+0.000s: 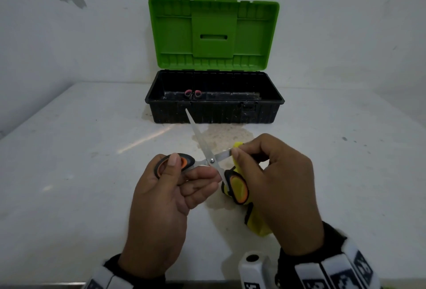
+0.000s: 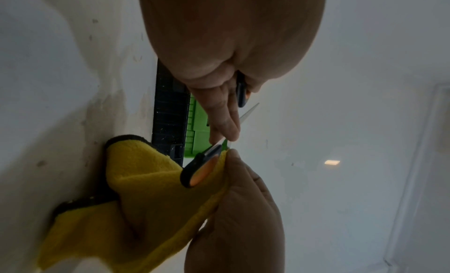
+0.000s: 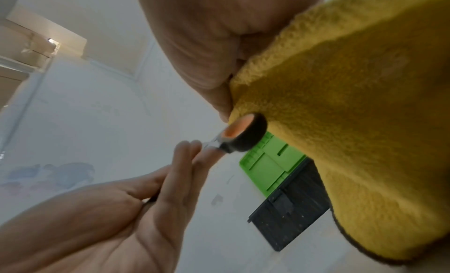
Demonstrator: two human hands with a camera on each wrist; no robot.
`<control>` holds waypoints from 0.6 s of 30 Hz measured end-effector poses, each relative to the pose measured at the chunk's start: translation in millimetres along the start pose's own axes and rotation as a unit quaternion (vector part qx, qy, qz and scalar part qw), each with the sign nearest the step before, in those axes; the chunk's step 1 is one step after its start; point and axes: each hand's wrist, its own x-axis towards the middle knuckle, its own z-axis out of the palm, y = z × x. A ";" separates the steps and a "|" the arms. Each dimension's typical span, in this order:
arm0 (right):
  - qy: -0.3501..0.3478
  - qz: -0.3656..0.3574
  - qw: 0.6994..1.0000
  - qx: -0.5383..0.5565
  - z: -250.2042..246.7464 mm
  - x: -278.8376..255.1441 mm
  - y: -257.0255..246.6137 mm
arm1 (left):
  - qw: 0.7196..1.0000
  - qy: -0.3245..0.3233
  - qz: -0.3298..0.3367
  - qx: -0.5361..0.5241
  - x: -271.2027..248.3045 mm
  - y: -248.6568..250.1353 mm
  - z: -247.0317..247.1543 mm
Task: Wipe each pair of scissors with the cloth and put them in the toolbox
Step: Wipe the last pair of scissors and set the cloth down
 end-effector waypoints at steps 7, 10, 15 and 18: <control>0.016 0.035 0.999 0.010 -2.6 3.6 4.0 | 1.000 0.006 -0.013 -0.012 1.0 1.9 -4.3; 0.003 0.022 1.000 0.016 -0.4 -1.9 1.0 | 1.000 -0.001 -0.015 -0.003 0.9 4.3 -4.2; 0.026 0.098 0.995 0.024 -9.1 8.4 17.9 | 1.000 0.000 -0.028 -0.001 1.2 3.5 -6.6; 0.041 0.162 0.984 0.065 -17.6 13.3 27.5 | 0.999 0.014 -0.031 -0.013 3.3 2.7 -8.4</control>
